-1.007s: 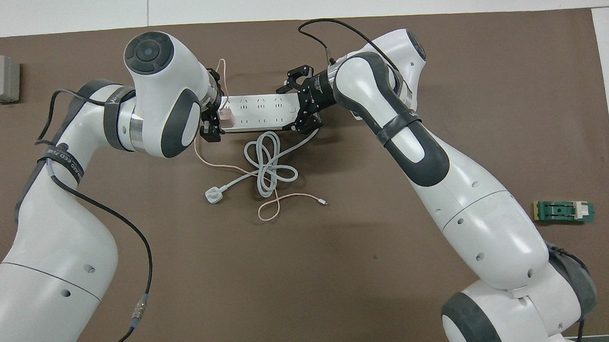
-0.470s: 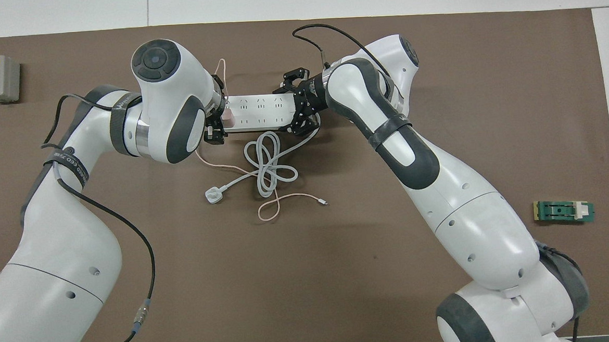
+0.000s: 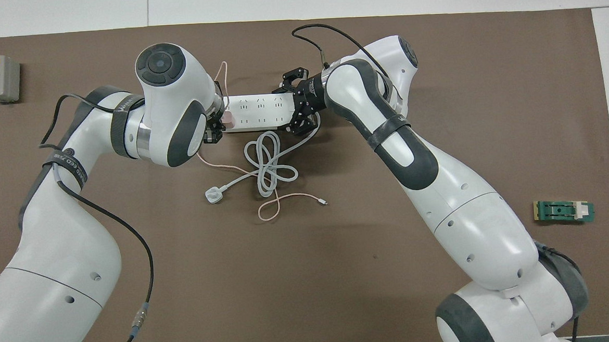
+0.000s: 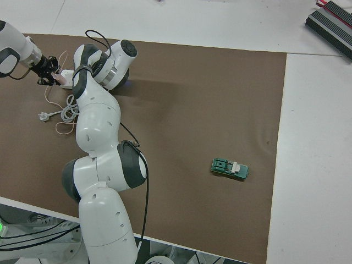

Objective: Unplug charger and place it aside
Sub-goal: 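Grip the pink charger with the left gripper while the right gripper holds the strip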

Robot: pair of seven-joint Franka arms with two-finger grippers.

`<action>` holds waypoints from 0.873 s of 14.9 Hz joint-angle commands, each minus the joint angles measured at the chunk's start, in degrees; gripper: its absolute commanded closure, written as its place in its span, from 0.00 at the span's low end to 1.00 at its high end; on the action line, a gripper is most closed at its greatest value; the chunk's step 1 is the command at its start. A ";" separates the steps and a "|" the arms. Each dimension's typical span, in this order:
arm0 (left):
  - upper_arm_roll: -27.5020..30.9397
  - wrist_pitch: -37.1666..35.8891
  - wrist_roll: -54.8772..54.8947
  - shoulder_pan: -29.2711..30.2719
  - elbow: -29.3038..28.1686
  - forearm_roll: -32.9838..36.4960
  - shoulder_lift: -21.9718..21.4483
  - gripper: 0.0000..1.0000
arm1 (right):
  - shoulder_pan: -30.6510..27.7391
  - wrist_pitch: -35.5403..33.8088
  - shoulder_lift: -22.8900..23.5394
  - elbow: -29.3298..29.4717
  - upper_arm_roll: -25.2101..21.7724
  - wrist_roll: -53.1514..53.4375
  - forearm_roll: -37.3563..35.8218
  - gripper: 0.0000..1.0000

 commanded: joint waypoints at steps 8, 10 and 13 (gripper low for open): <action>0.99 -8.72 0.63 -0.04 5.51 1.46 -2.03 1.00 | 1.43 2.76 1.11 0.73 -0.11 -1.82 0.81 0.72; 1.08 -10.74 3.87 1.44 5.51 1.02 -3.79 1.00 | 1.43 2.76 1.11 0.73 -0.11 -1.82 0.90 0.71; 0.73 -14.16 15.27 6.88 4.98 -0.47 -7.91 1.00 | 1.43 2.76 1.11 0.73 -0.11 -1.82 0.90 0.71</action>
